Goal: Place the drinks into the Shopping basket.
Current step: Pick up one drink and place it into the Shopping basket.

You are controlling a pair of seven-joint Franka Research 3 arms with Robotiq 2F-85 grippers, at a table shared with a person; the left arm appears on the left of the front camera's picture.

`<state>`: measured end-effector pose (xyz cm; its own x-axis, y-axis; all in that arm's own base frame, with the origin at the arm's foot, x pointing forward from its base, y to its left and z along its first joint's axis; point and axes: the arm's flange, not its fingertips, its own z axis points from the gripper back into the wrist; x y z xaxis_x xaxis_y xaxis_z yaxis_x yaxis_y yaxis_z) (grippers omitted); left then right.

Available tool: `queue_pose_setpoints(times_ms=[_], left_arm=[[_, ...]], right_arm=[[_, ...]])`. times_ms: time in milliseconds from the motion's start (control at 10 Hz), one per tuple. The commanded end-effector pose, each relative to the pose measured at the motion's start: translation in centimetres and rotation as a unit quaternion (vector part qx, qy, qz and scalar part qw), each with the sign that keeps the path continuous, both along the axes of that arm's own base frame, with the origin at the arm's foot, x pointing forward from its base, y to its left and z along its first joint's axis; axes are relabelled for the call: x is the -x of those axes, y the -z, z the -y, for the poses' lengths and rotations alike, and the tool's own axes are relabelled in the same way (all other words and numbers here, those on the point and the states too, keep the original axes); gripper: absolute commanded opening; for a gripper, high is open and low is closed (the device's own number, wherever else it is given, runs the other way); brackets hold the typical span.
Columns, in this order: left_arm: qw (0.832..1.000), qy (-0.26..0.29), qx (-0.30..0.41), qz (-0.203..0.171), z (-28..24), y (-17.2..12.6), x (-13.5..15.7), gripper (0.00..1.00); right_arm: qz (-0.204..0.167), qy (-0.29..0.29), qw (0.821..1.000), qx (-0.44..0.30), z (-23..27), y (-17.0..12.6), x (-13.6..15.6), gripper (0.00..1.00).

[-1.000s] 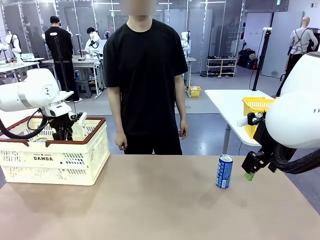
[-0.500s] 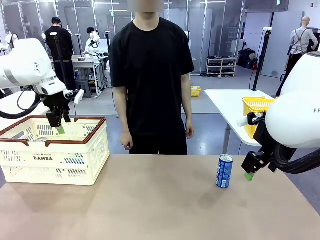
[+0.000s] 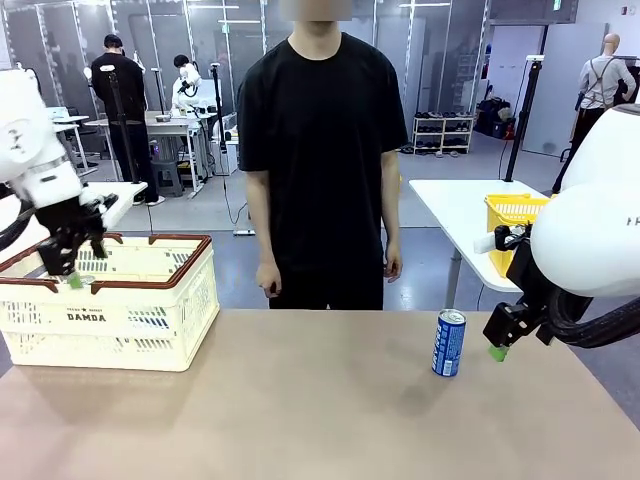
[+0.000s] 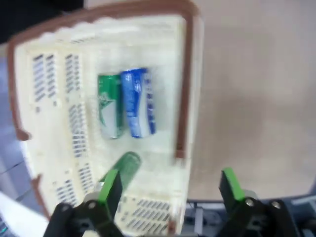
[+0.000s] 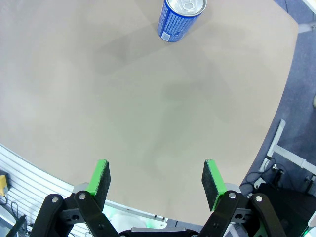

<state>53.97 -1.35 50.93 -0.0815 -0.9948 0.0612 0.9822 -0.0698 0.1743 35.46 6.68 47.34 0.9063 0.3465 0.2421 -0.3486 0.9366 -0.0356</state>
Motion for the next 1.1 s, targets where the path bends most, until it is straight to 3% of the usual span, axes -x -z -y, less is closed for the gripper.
queue_pose_setpoints(times_ms=[0,100,400,600,800,900,1000], left_arm=[[0.999,0.027,-0.012,0.029,-1.1,2.1,5.8,1.0],[0.998,0.028,-0.005,0.055,-1.9,2.6,7.6,1.0],[0.995,0.085,-0.018,0.04,-2.9,4.9,11.5,1.0],[0.995,0.098,-0.018,0.027,-3.4,5.3,10.9,1.0],[0.995,0.104,-0.008,0.001,-3.6,5.3,8.0,1.0],[0.995,0.092,-0.015,0.02,-3.1,5.5,11.3,1.0],[0.995,0.092,-0.015,0.02,-3.1,5.5,11.3,1.0]], right_arm=[[-0.001,-0.003,1.0,-0.002,0.0,0.0,0.0,0.93],[-0.001,-0.003,1.0,-0.002,0.0,0.0,0.0,0.93],[-0.001,-0.003,1.0,-0.002,0.0,0.0,0.0,0.93],[-0.001,-0.003,1.0,-0.002,0.0,0.0,0.0,0.93],[-0.001,-0.003,1.0,-0.002,0.0,0.0,0.0,0.93],[-0.001,-0.003,1.0,-0.002,0.0,0.0,0.0,0.93],[-0.001,-0.003,1.0,-0.002,0.0,0.0,0.0,0.93]])
